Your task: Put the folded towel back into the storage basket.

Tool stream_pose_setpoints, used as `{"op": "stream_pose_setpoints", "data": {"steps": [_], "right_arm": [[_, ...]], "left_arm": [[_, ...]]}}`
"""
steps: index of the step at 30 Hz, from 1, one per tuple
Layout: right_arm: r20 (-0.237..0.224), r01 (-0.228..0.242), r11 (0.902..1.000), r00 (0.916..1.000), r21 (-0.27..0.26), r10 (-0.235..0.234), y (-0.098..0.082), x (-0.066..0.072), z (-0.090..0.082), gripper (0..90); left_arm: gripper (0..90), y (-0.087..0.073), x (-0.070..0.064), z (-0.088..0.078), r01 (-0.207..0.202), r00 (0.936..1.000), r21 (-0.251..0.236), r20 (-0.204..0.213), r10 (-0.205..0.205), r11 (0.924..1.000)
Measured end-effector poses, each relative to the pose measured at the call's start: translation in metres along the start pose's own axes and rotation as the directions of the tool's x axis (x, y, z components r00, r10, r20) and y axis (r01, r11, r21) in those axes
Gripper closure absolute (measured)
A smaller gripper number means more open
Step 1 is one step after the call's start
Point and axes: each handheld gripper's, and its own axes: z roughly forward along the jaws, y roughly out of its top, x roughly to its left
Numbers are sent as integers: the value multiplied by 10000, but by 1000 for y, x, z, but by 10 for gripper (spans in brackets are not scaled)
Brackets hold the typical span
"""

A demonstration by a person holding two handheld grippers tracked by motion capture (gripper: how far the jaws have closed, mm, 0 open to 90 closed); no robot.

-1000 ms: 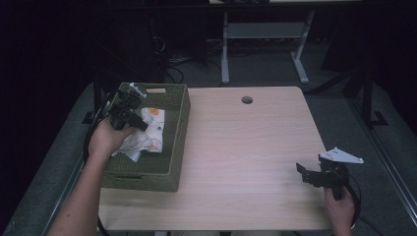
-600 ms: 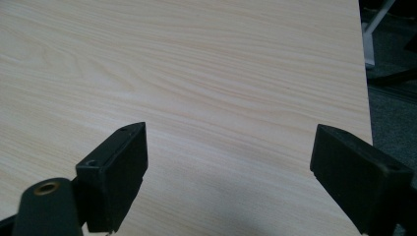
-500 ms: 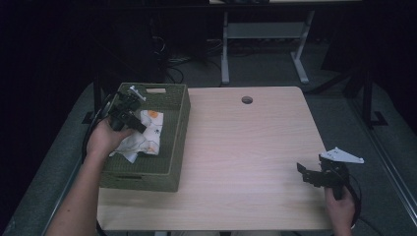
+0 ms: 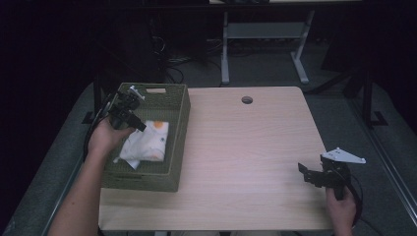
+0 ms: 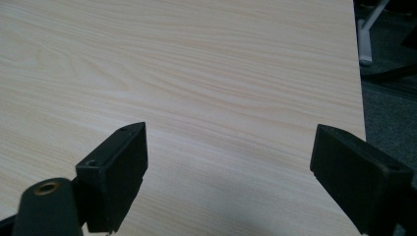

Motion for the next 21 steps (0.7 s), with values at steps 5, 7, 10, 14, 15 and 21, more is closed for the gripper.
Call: {"op": "stream_pose_setpoints", "data": {"steps": [5, 7, 10, 14, 15, 21], "right_arm": [[-3, 66, 10000, 10000, 6, -66, 1, 1, 1, 139], [-24, 74, 10000, 10000, 51, -74, 1, 3, 1, 139], [-75, 112, 9999, 9999, 21, -112, 1, 3, 1, 139], [-84, 133, 9999, 9999, 2, -133, 2, 4, 1, 139], [-84, 133, 9999, 9999, 2, -133, 2, 4, 1, 139], [-113, 96, 10000, 9999, -1, -96, 2, 4, 1, 139]], "left_arm": [[619, -3, -4, -1, -5, 10000, -60, 79, 5, 10000], [617, -4, -6, -2, -13, 9999, -101, 123, 15, 9999], [618, -4, -7, -3, -51, 9999, -135, 111, 53, 9999], [619, -4, -10, -8, -27, 9998, -239, 185, 31, 9997], [619, -4, -10, -8, -27, 9998, -239, 185, 31, 9997], [616, -3, -14, -11, -82, 9998, -316, 196, 88, 9995]]}}
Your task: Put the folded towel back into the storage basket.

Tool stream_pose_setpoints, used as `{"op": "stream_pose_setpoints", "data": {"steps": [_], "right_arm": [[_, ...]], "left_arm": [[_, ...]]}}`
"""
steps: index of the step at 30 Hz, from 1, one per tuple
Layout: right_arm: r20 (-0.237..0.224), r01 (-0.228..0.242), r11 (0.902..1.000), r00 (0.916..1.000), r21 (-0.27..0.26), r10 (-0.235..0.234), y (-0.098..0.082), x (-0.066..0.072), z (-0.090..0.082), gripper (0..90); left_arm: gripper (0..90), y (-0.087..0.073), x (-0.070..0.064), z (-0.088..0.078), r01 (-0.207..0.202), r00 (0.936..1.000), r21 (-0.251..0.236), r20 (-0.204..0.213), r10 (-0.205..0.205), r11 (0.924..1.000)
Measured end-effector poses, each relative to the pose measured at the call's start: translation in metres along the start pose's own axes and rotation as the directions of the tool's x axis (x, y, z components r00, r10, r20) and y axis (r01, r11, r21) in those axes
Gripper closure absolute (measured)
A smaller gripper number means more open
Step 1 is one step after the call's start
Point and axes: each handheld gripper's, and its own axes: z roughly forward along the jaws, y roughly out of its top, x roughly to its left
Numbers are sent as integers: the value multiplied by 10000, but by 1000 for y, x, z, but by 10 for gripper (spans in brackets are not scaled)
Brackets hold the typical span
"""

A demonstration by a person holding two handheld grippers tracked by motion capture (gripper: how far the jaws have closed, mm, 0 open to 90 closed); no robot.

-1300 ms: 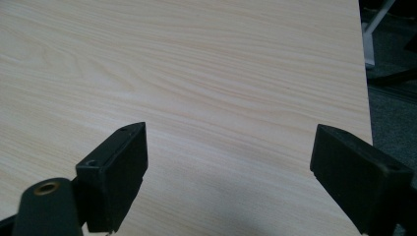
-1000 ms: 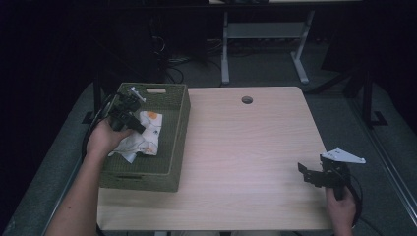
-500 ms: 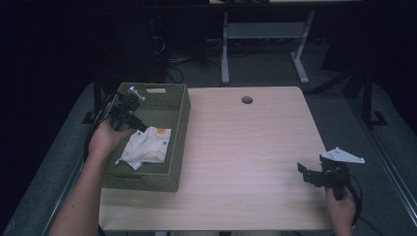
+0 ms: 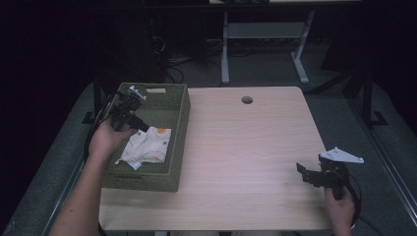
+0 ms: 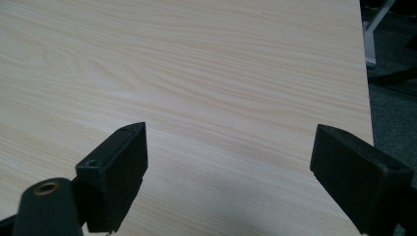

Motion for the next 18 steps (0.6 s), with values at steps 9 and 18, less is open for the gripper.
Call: {"op": "stream_pose_setpoints", "data": {"steps": [9, 18], "right_arm": [[4, 13, 10000, 10000, 0, -13, 0, -1, 0, 139], [0, 1, 10000, 10000, -45, -1, 0, -1, -1, 139]], "left_arm": [[597, 5, -11, -3, -144, 9999, -30, 94, 144, 9999], [583, 18, -35, -12, -616, 9977, -298, 268, 624, 9977]]}}
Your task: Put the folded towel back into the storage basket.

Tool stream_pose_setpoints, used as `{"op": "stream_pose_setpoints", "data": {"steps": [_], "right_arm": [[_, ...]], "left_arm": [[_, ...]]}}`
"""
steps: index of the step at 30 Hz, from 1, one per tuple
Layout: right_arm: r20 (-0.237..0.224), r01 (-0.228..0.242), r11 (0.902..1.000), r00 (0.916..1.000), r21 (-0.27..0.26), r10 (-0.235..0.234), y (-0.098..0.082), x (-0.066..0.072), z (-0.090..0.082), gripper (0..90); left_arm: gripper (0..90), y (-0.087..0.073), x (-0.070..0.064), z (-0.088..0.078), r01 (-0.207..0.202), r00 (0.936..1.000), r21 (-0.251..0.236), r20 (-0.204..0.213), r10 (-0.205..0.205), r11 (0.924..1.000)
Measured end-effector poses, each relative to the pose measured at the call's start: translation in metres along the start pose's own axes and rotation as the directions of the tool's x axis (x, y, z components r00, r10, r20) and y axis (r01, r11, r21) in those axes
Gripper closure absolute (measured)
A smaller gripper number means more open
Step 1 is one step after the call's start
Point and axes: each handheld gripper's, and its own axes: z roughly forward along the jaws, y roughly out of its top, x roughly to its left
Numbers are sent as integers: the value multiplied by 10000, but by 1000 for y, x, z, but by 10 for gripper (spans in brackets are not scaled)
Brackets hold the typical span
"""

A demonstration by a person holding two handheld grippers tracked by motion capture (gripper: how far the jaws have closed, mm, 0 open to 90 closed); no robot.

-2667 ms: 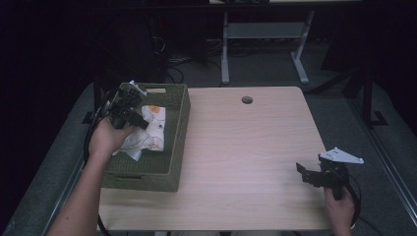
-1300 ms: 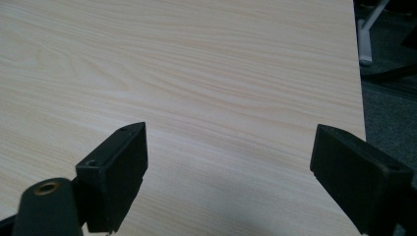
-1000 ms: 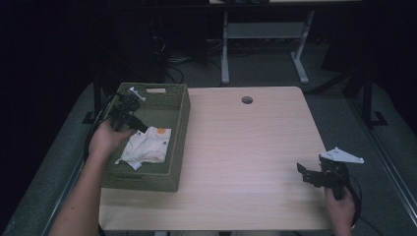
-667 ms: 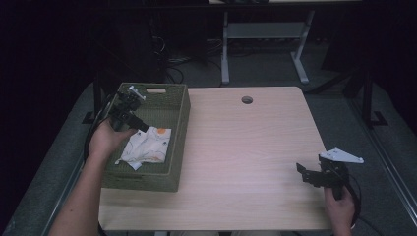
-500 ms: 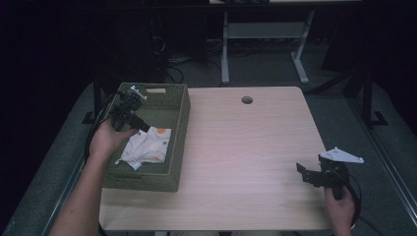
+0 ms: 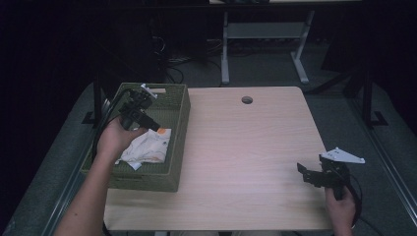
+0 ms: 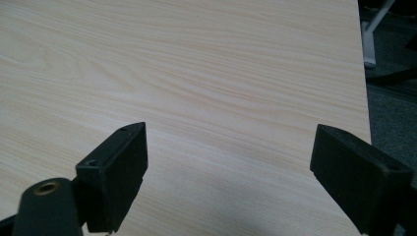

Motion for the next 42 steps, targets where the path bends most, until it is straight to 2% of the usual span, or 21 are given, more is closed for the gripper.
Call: {"op": "stream_pose_setpoints", "data": {"steps": [10, 16, 34, 36, 42], "right_arm": [[-10, -71, 10000, 10000, -40, 71, 0, -1, -1, 139], [-28, -66, 10000, 10000, -49, 66, 0, -1, -1, 139], [-80, -144, 9998, 9999, -105, 143, -1, -1, -3, 139], [-87, -160, 9998, 9998, -107, 159, -1, -1, -3, 139], [-94, -133, 9999, 9999, -103, 132, -1, -1, -3, 139]], "left_arm": [[570, 11, -15, -2, -323, 9994, -67, 118, 324, 9995], [558, 19, -33, -3, -701, 9971, -246, 283, 708, 9972], [500, 30, -59, 1, -1158, 9927, -291, 313, 1167, 9928], [488, 31, -61, 1, -1117, 9931, -339, 315, 1128, 9932], [467, 35, -74, 4, -1410, 9894, -357, 302, 1421, 9894]]}}
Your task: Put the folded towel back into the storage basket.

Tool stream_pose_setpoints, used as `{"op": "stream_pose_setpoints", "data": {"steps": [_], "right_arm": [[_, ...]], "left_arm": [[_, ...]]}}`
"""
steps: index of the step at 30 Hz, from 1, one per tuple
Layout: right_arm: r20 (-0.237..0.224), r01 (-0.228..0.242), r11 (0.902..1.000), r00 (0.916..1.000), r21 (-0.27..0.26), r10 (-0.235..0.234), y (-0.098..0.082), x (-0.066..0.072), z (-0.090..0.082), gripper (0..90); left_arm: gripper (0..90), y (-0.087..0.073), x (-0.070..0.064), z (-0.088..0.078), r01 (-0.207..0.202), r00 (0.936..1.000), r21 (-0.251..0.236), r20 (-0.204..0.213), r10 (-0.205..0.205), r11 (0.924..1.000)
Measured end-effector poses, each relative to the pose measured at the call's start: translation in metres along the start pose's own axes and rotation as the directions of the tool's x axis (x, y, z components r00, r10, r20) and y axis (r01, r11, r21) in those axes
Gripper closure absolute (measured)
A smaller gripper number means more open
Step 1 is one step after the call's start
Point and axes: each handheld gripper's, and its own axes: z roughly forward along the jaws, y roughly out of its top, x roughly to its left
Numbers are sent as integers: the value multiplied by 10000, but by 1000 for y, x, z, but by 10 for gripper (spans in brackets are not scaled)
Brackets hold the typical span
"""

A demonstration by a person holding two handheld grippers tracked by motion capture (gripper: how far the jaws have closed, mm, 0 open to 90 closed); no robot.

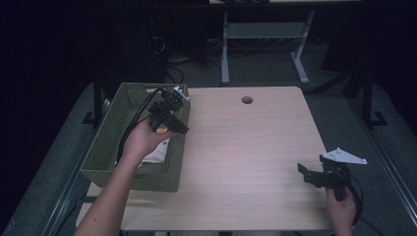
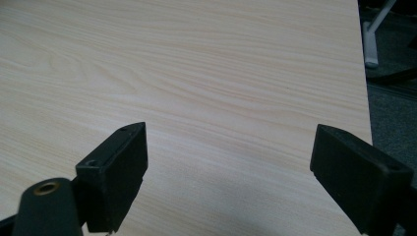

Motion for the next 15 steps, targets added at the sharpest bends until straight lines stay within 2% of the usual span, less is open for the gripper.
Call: {"op": "stream_pose_setpoints", "data": {"steps": [15], "right_arm": [[11, 8, 10000, 10000, -52, -8, 0, -1, -1, 139]], "left_arm": [[446, 13, -27, 10, -529, 9981, -60, 301, 530, 9986]]}}
